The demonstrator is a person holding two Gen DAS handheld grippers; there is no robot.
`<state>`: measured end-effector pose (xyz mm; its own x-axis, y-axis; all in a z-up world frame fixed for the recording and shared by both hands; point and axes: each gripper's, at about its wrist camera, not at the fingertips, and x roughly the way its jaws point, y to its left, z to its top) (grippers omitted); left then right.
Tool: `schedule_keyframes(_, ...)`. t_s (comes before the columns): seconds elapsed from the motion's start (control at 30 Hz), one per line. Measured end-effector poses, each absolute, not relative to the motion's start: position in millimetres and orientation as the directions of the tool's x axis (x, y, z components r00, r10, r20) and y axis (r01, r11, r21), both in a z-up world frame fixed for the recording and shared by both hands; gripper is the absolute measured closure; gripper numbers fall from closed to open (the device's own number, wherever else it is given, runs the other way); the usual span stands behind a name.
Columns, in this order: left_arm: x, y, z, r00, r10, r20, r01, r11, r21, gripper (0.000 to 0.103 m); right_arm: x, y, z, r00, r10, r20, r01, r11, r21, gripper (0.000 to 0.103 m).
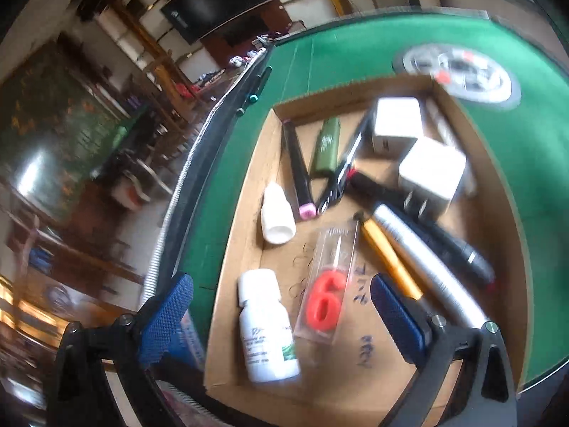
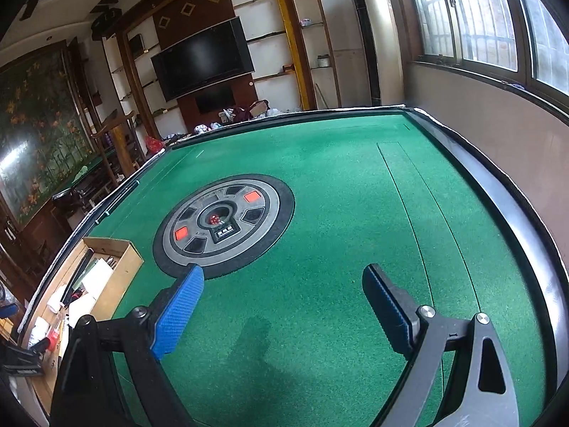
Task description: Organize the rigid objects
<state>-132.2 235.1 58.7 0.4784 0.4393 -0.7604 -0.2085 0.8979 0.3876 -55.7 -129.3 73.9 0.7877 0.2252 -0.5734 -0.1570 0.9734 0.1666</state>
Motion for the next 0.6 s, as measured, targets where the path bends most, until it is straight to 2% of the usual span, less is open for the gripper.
schedule_keyframes(0.1, -126, 226, 58, 0.491, 0.481, -0.727, -0.216, 0.875, 0.433, 0.001, -55, -129, 72, 0.779, 0.223, -0.585, -0.152, 0.974, 0.169, 0.013)
schedule_keyframes(0.2, -128, 203, 46, 0.511, 0.491, -0.705, -0.123, 0.854, 0.505, 0.001, -55, -129, 71, 0.779, 0.215, -0.589, -0.143, 0.976, 0.167, 0.013)
schedule_keyframes(0.33, -123, 194, 19, 0.444, 0.603, -0.663, -0.065, 0.759, 0.647, 0.001, -55, -128, 69, 0.775, 0.212, -0.595, -0.14, 0.976, 0.165, 0.013)
schedule_keyframes(0.4, -125, 203, 26, 0.43, 0.587, -0.686, -0.083, 0.783, 0.617, 0.001, -55, -129, 68, 0.777, 0.21, -0.593, -0.138, 0.977, 0.164, 0.013)
schedule_keyframes(0.5, -128, 218, 54, 0.457, 0.494, -0.74, -0.146, 0.862, 0.486, 0.001, -55, -131, 68, 0.779, 0.21, -0.591, -0.134, 0.976, 0.17, 0.013)
schedule_keyframes(0.6, -125, 211, 64, 0.487, 0.465, -0.739, -0.144, 0.877, 0.457, 0.001, -54, -130, 67, 0.774, 0.215, -0.596, -0.138, 0.975, 0.173, 0.013)
